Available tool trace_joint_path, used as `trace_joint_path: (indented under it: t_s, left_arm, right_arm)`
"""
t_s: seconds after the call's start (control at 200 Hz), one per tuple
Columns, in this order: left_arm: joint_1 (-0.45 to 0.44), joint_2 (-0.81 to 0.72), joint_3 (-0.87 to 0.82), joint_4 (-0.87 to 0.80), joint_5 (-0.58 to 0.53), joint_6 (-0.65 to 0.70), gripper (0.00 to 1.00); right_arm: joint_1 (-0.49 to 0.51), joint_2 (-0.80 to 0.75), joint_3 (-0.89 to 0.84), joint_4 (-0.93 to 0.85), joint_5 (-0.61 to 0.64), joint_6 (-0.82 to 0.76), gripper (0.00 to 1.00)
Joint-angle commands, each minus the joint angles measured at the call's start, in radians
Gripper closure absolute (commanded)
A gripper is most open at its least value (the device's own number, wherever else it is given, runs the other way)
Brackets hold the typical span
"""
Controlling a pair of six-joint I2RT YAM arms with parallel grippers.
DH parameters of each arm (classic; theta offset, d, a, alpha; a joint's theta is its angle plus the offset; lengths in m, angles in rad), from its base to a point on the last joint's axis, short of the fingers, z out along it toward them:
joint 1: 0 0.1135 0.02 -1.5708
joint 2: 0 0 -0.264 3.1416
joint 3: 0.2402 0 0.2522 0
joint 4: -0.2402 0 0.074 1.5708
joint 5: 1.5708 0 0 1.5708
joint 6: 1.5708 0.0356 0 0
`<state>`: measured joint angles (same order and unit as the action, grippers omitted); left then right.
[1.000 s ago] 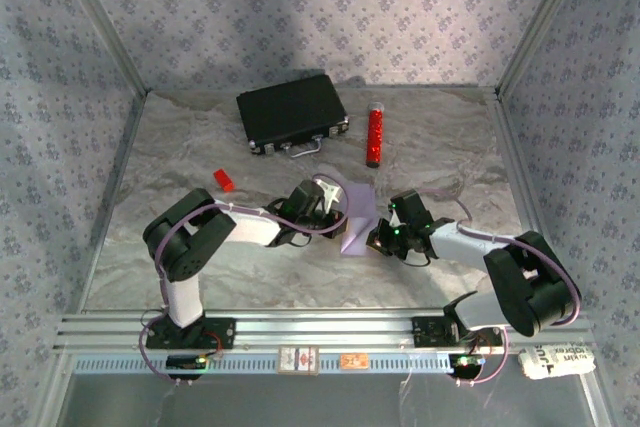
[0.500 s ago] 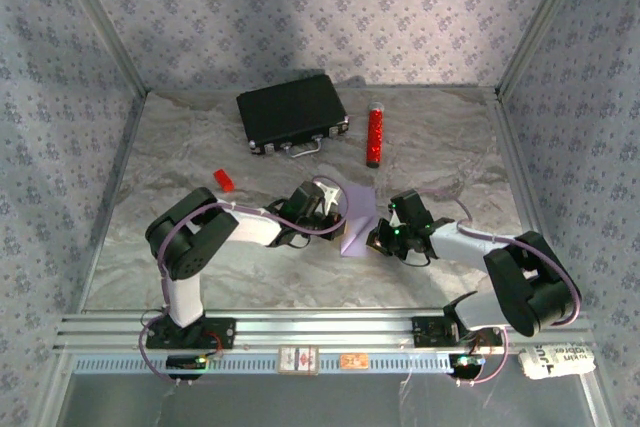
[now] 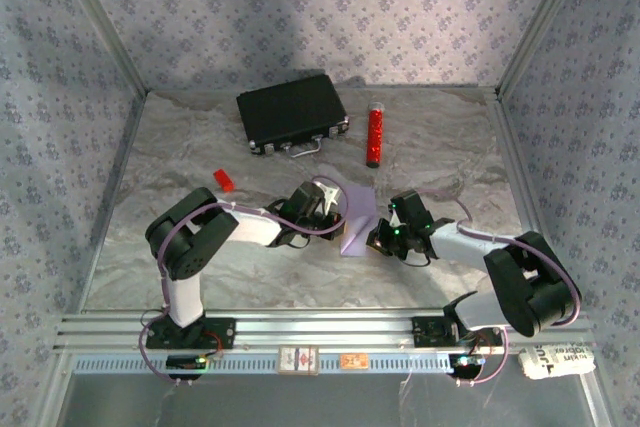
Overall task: Fold a paper plane with a square sheet of paper (pick it up from the middle)
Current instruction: Fold the triangle a second time at the center of the table.
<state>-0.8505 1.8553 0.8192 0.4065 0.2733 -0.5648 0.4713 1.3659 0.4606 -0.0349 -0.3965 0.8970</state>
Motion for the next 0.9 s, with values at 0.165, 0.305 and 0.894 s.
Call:
trace_joint_path:
  t_s: [0.165,0.305,0.894]
  left_arm:
    - [0.005,0.001,-0.01,-0.003,-0.002,0.006,0.95]
    - [0.004,0.001,-0.015,0.002,-0.003,-0.001,0.96]
    - [0.004,0.033,0.002,0.0,0.015,-0.007,0.98]
  right_arm:
    - [-0.006,-0.003,-0.024,-0.066,0.026,-0.02,0.93]
    - [-0.005,-0.004,-0.021,-0.068,0.026,-0.017,0.93]
    - [-0.008,-0.033,-0.014,-0.064,0.01,-0.017,0.93]
